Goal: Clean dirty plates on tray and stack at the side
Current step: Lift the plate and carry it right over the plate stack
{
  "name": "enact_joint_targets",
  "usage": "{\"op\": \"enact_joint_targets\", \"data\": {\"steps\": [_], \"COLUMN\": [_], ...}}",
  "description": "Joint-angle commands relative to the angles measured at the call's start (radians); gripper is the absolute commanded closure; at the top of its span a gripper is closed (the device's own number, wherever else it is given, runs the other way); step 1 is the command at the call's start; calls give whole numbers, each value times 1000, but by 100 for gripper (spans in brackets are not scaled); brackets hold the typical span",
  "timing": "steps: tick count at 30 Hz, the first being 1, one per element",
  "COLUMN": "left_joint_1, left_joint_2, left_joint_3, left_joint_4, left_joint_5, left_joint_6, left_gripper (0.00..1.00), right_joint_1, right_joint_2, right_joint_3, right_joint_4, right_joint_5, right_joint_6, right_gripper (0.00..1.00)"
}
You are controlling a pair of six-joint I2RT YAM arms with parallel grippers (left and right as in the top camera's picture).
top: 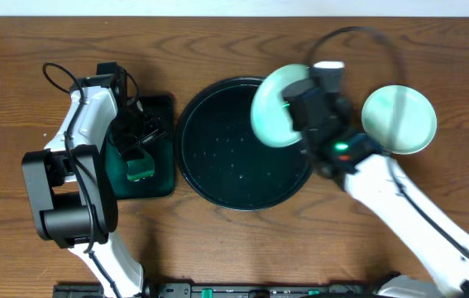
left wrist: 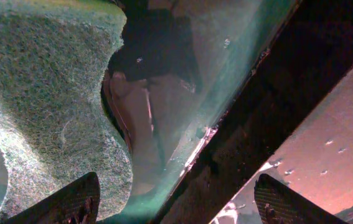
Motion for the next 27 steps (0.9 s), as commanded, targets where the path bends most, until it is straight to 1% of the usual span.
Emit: {"op": "enact_joint_targets", "data": {"steps": [1, 2, 4, 5, 8, 11, 16, 20, 24, 27], "left_joint_1": [0, 0, 0, 0, 0, 0, 0, 0, 0, 0], "left_joint_2": [-5, -5, -5, -5, -5, -5, -5, -5, -5, -5], "left_joint_3": [-2, -2, -2, -2, -2, -2, -2, -2, -2, -2], "left_joint_4": [-5, -5, -5, -5, -5, -5, -5, -5, -5, -5], "left_joint_5": [12, 12, 12, 12, 13, 12, 12, 12, 12, 12], "left_joint_6": [-2, -2, -2, -1, -2, -1, -2, -2, -1, -2], "left_gripper": [20, 20, 20, 21, 20, 21, 20, 20, 20, 20], "right_joint_1": [-117, -188, -275, -353, -494, -629, -804, -838, -823, -797], "right_joint_2": [-105, -126, -132, -129, -112, -80, 16, 112, 206, 254], "right_joint_3": [23, 23, 23, 21, 20, 19, 19, 19, 19, 19], "right_joint_4": [-59, -114, -187, -249, -337, -366, -340, -285, -206, -176], "right_joint_5": [16, 16, 19, 18, -1, -27, -113, -210, -336, -363], "right_joint_6": [187, 222, 269, 313, 365, 367, 367, 331, 270, 262], "right_gripper": [99, 99, 99, 99, 99, 99, 99, 99, 99, 99]}}
